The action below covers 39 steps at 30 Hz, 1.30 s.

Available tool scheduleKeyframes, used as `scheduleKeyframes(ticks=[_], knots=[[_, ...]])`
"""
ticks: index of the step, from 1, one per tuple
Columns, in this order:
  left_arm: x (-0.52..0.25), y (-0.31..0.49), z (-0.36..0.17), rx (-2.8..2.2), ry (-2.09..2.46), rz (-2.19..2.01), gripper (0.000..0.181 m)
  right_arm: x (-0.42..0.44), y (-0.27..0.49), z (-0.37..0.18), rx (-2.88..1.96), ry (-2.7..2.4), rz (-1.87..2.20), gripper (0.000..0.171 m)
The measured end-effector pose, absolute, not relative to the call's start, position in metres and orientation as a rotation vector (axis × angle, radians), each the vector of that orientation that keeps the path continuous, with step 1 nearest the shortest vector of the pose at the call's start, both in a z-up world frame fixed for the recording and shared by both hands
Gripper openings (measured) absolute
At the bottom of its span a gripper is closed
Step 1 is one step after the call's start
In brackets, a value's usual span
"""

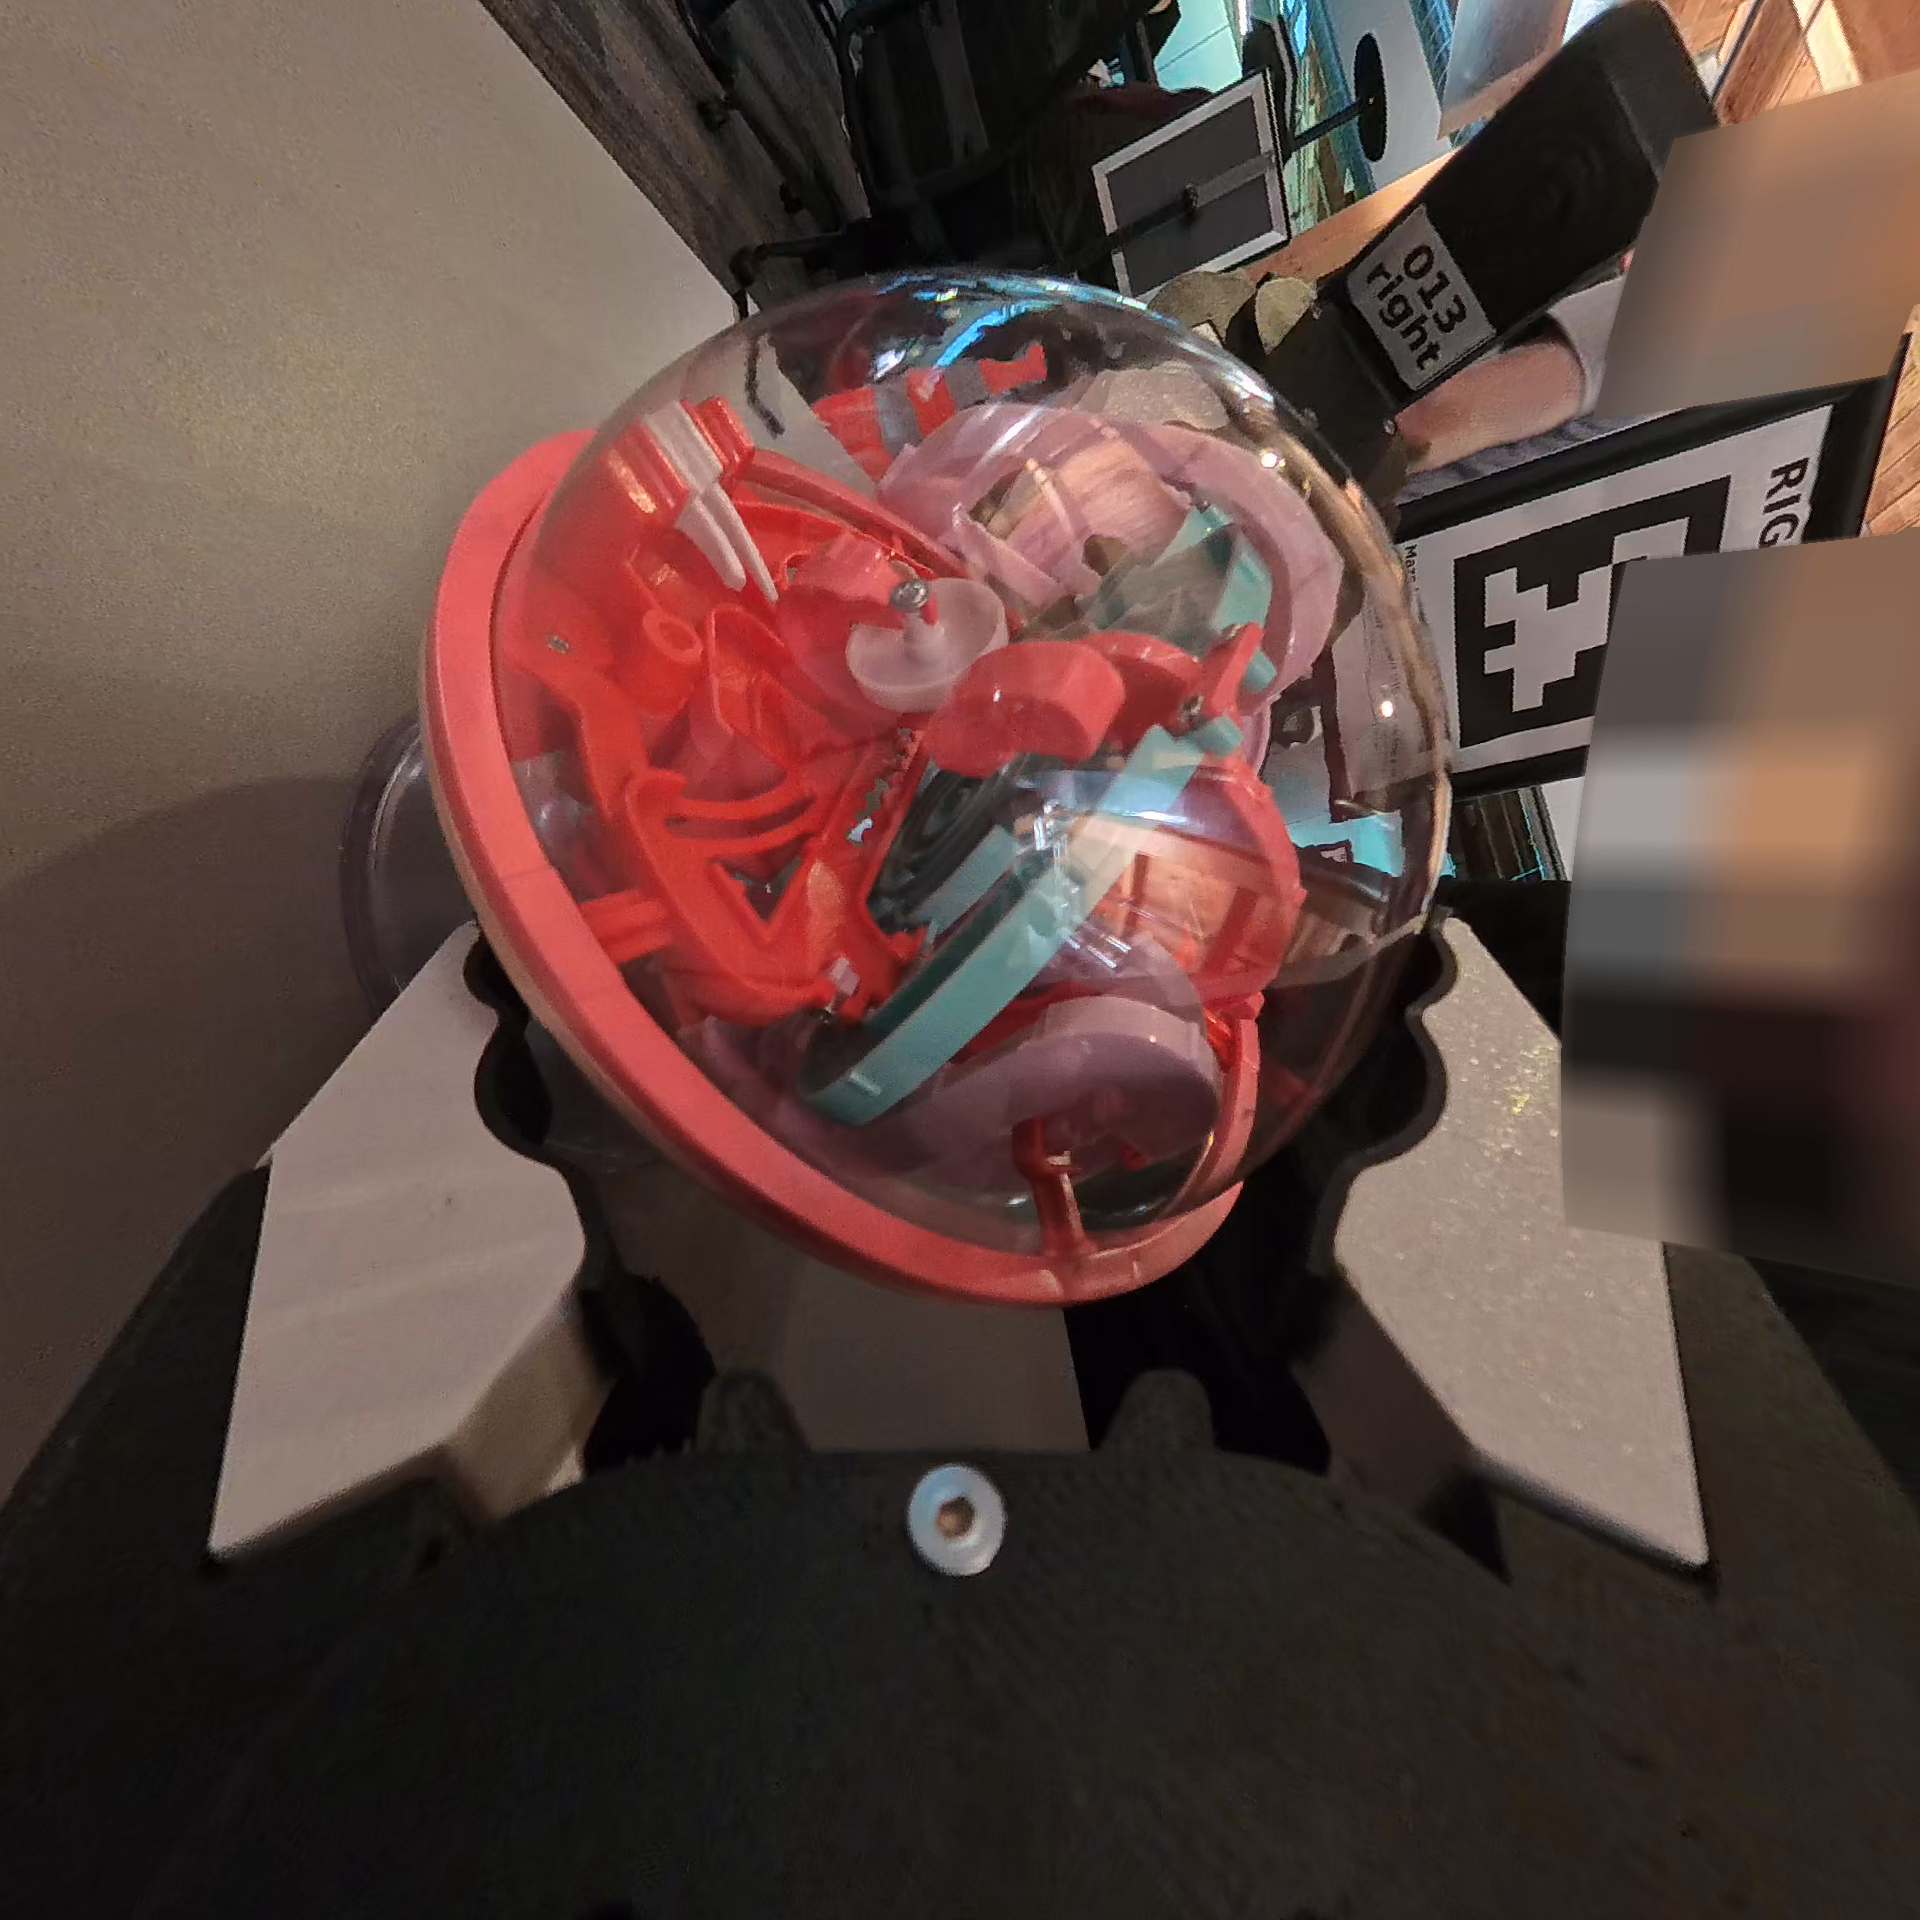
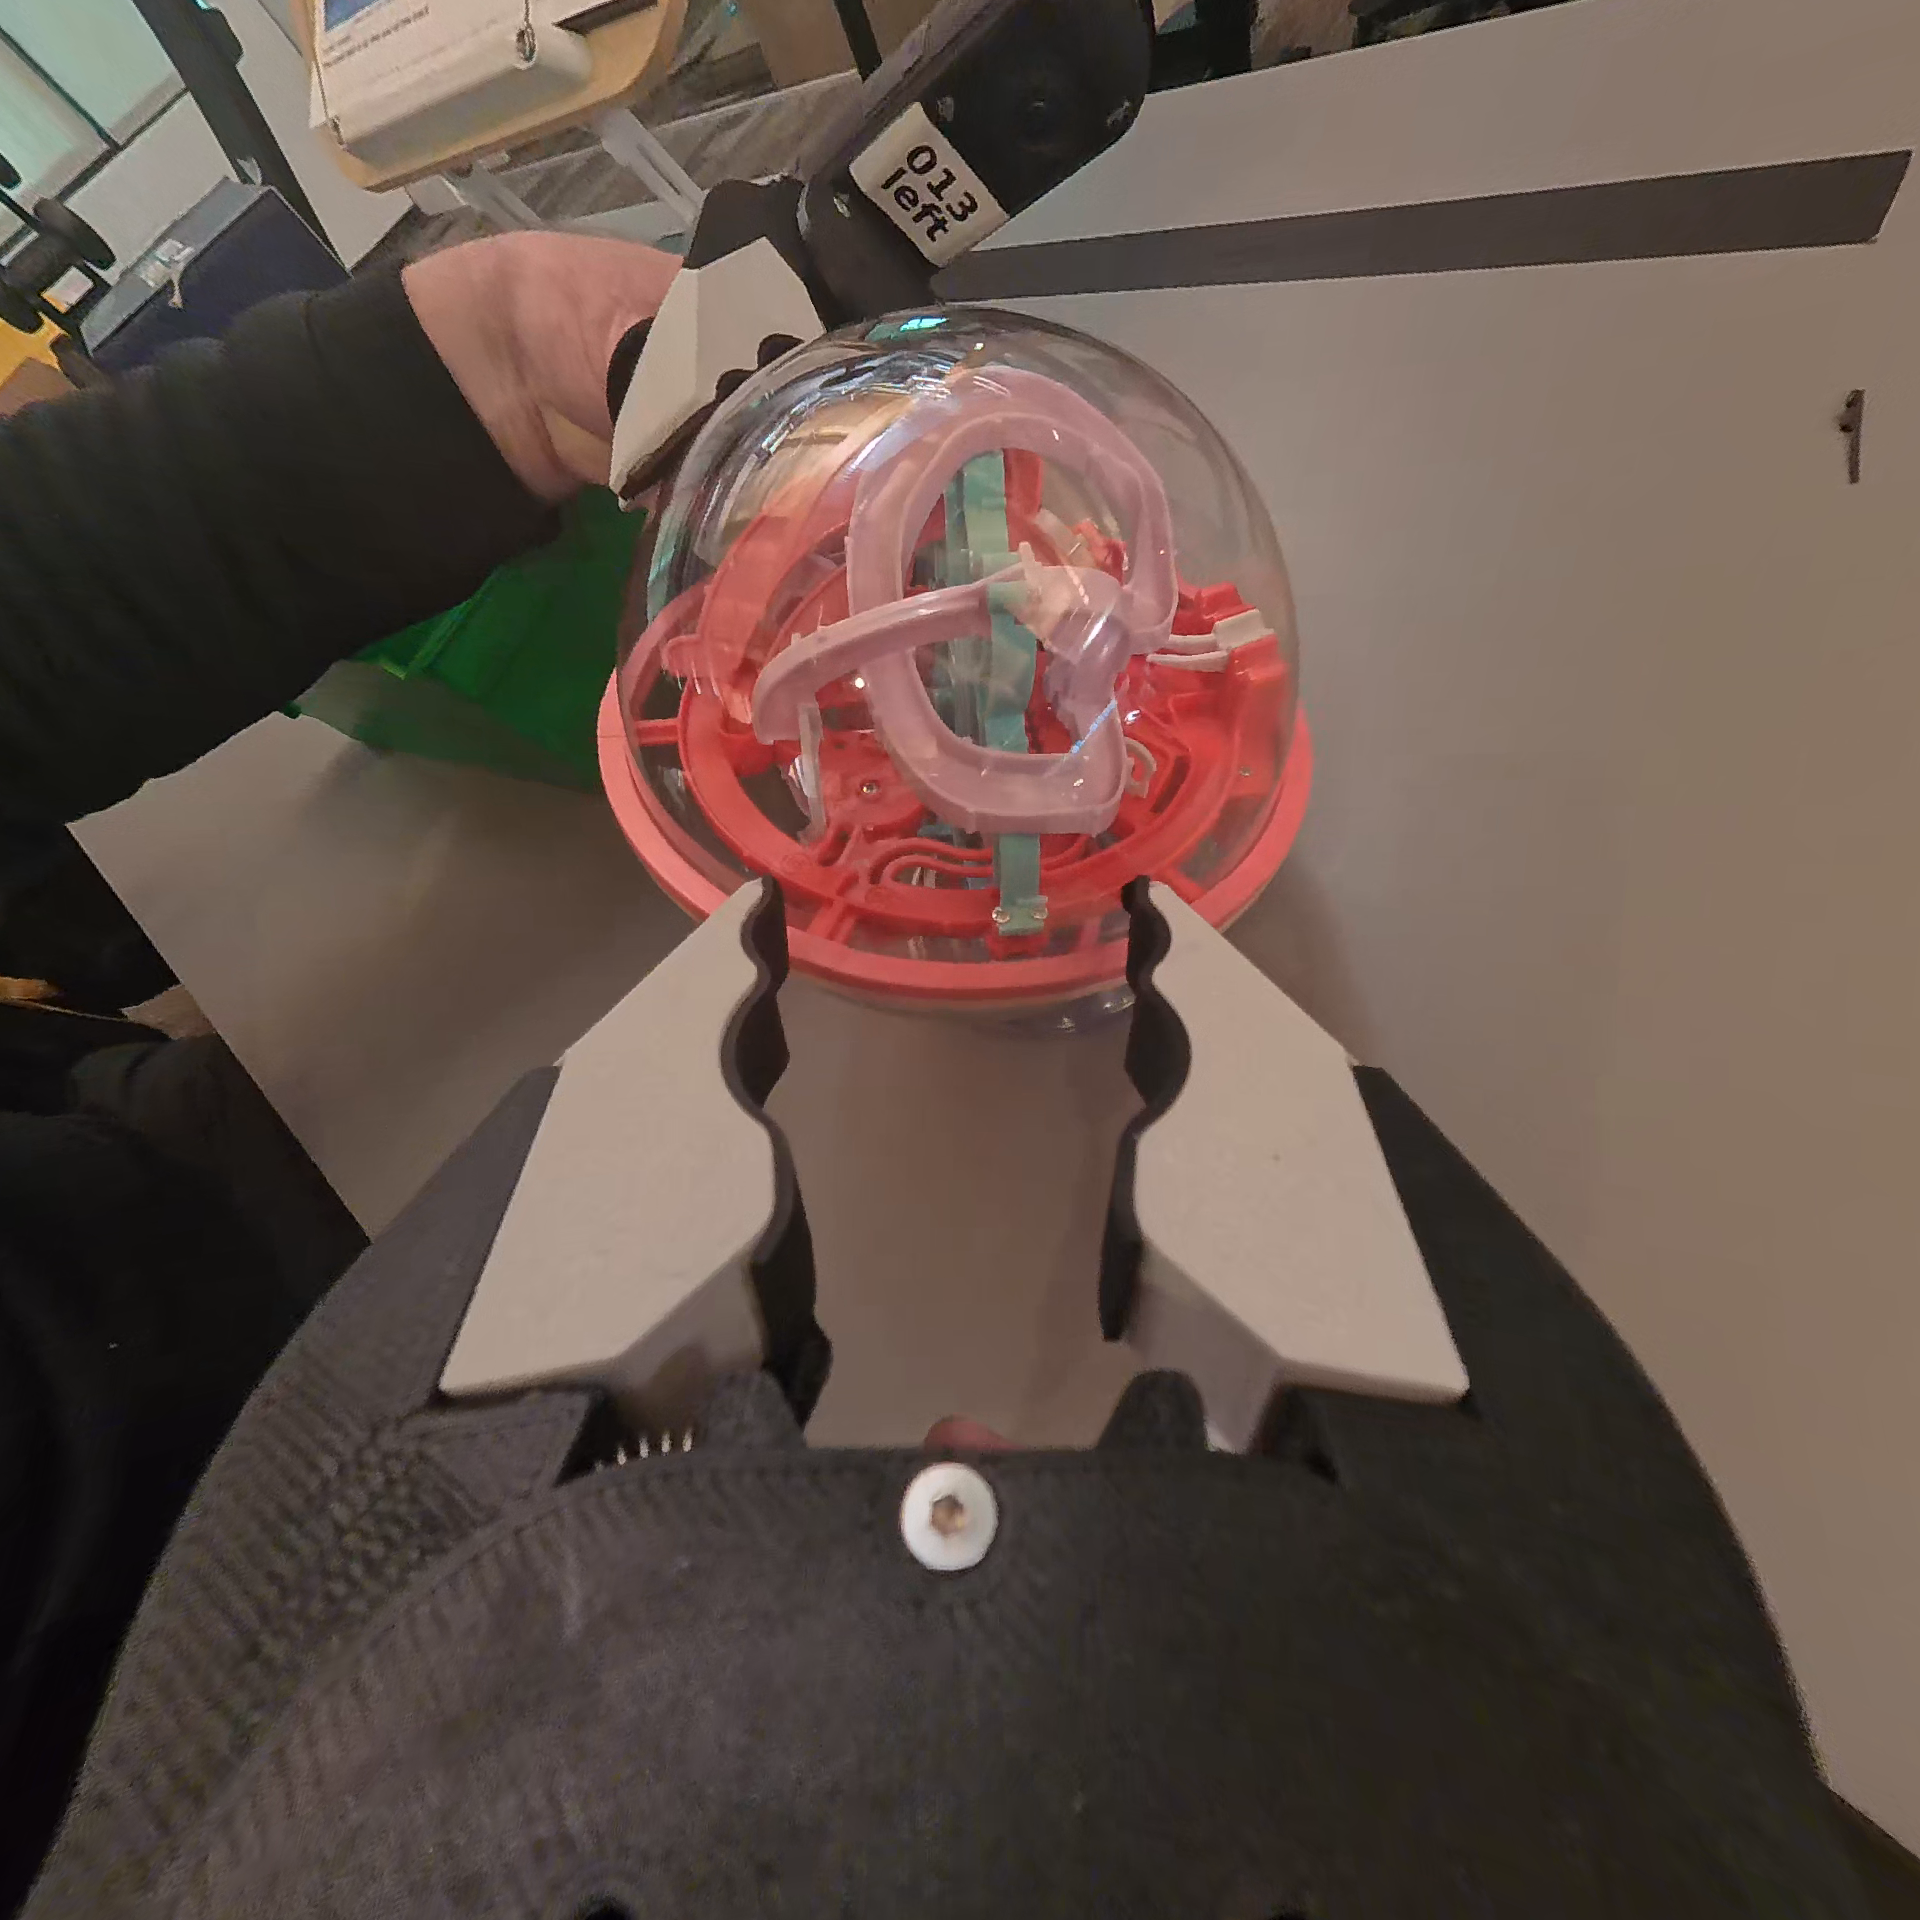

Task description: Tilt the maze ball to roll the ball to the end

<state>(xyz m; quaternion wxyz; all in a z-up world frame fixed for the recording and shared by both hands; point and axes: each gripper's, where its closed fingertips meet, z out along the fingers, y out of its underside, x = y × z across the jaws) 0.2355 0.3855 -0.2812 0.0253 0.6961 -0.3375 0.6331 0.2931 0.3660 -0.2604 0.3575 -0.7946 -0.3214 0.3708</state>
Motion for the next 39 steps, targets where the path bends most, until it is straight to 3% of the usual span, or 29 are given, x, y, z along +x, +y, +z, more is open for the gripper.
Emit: scheduleKeyframes(ticks=[1,39], knots=[[0.236,0.385,-0.281,2.154,-1.046,1.957,0.156,0.293,0.366,-0.261,-2.047,-0.832,0.953,0.065],[0.236,0.384,-0.284,2.343,-1.502,1.738,0.157,0.295,0.360,-0.274,-1.880,-0.872,0.881,0.065]])
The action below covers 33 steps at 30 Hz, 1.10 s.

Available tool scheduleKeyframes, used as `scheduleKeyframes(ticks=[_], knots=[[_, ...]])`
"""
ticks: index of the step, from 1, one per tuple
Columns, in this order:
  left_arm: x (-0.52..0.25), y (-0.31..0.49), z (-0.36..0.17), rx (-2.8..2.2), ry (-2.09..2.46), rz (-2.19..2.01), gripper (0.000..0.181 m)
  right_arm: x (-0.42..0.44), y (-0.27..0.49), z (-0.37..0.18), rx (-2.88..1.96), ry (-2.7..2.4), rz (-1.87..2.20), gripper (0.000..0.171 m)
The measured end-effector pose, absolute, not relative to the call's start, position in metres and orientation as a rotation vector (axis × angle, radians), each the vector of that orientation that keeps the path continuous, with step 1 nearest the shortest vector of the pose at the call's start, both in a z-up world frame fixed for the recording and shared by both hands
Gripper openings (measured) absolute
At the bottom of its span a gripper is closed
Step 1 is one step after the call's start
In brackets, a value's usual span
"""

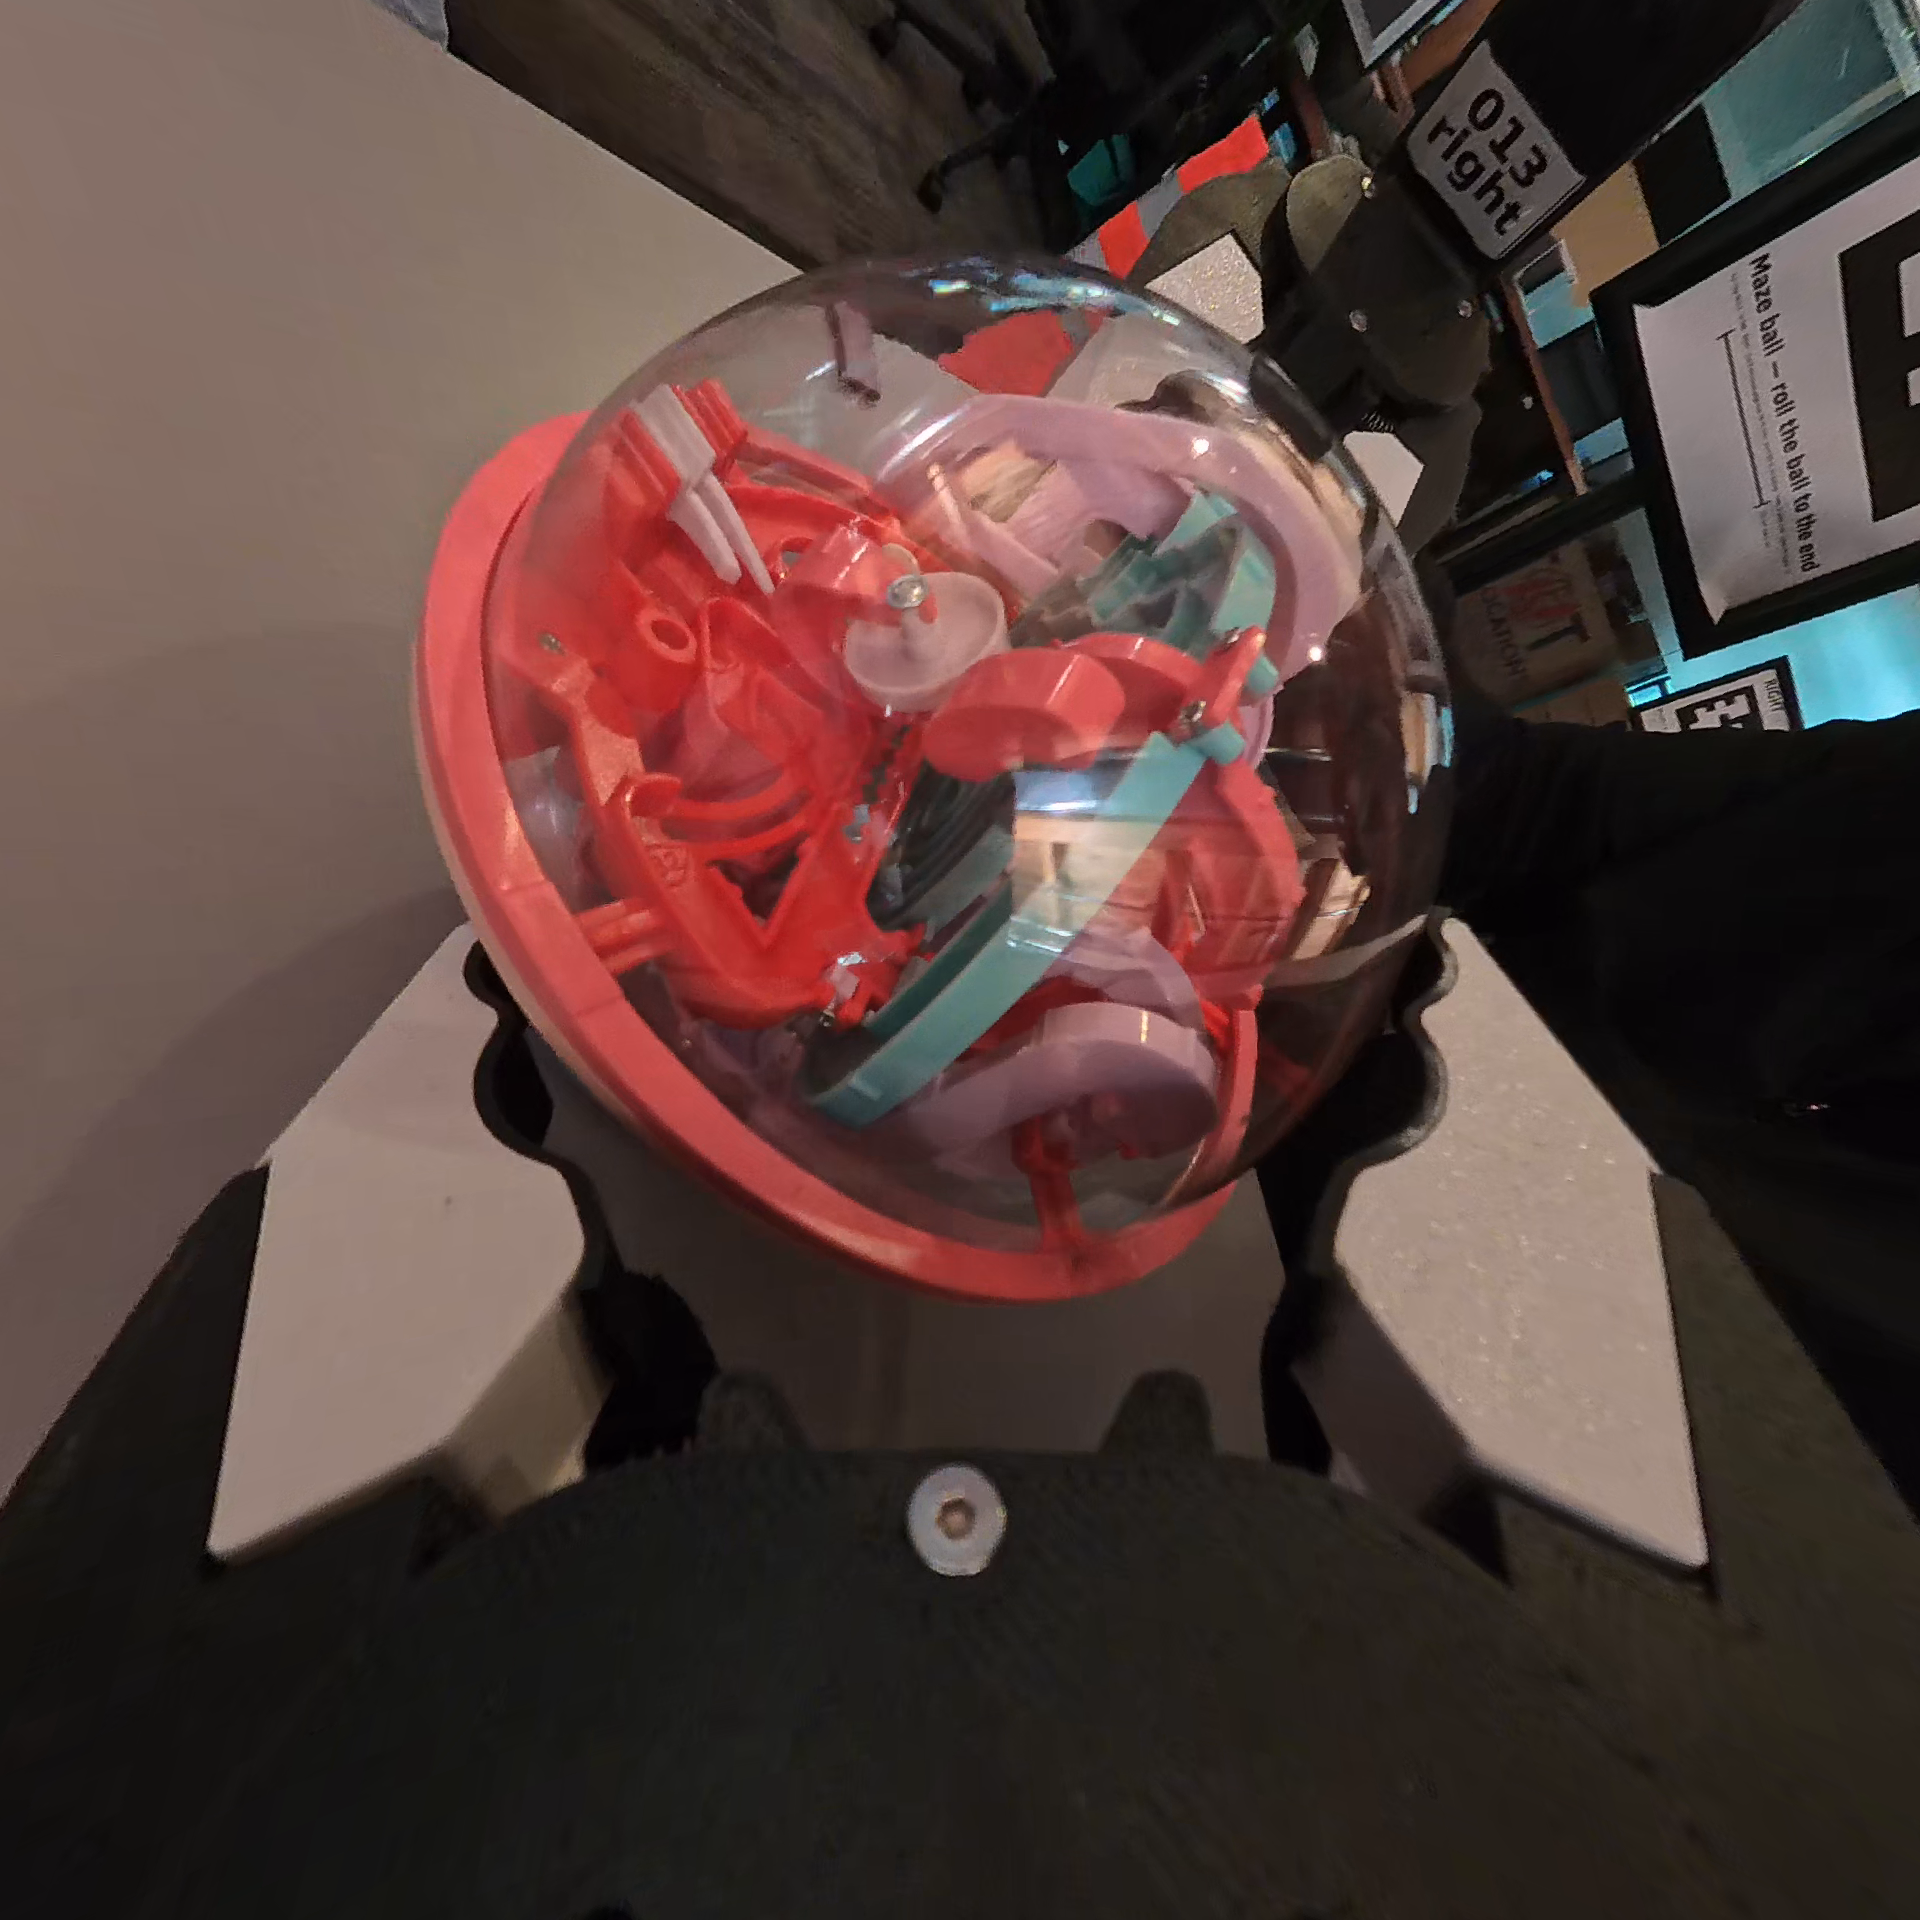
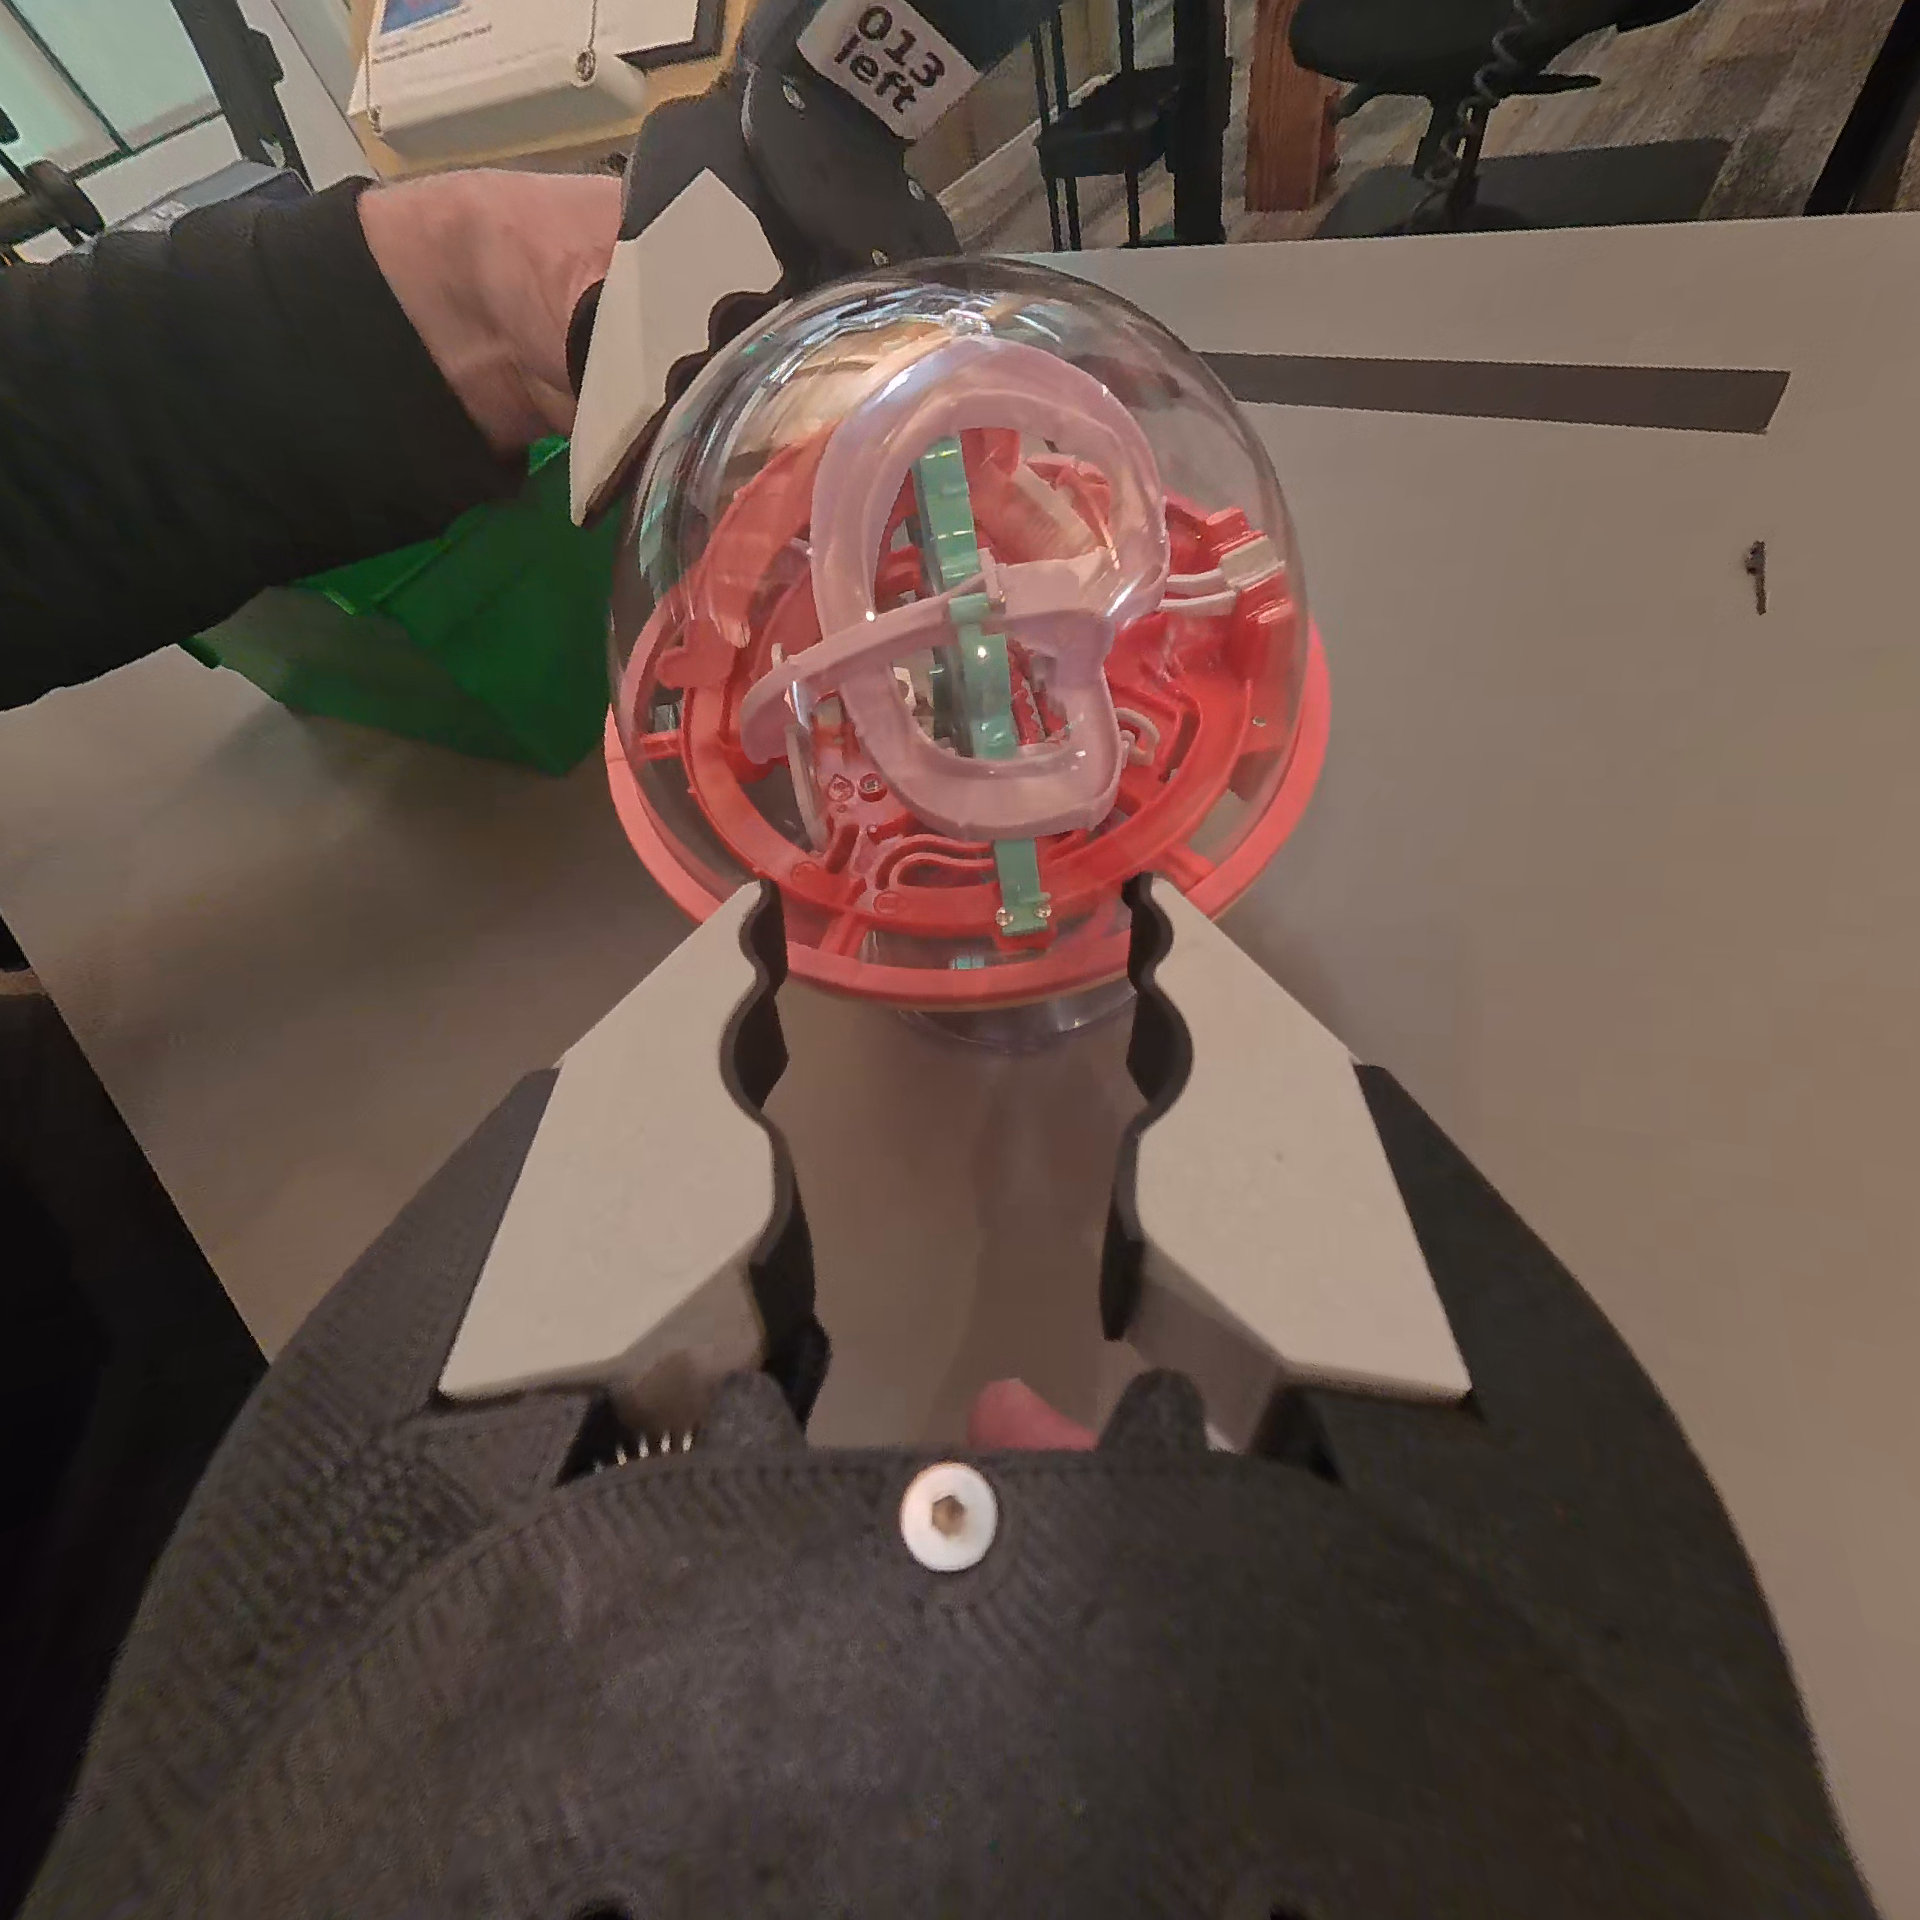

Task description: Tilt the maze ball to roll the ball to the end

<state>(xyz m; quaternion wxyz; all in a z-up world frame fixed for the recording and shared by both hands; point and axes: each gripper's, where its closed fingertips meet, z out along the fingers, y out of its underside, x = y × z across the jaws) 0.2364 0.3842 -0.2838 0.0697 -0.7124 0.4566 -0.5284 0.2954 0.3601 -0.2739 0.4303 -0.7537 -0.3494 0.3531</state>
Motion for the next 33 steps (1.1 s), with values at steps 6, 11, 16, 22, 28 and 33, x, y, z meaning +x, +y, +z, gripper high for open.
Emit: scheduleKeyframes(ticks=[6,11,16,22,28,33], knots=[[0.2365,0.3850,-0.2840,-2.117,1.401,-1.552,0.157,0.2955,0.3601,-0.2751,-1.869,-0.867,0.886,0.064],[0.2367,0.3851,-0.2839,-2.111,1.409,-1.537,0.157,0.2954,0.3599,-0.2757,-1.868,-0.862,0.891,0.065],[0.2367,0.3854,-0.2839,-2.113,1.409,-1.532,0.157,0.2954,0.3603,-0.2760,-1.864,-0.857,0.897,0.065],[0.2369,0.3858,-0.2839,-2.099,1.425,-1.513,0.156,0.2953,0.3599,-0.2774,-1.856,-0.856,0.891,0.065],[0.2371,0.3864,-0.2835,-2.065,1.445,-1.496,0.157,0.2951,0.3595,-0.2788,-1.855,-0.857,0.888,0.065],[0.2372,0.3868,-0.2838,-2.041,1.470,-1.467,0.157,0.2951,0.3592,-0.2802,-1.856,-0.856,0.886,0.065]])
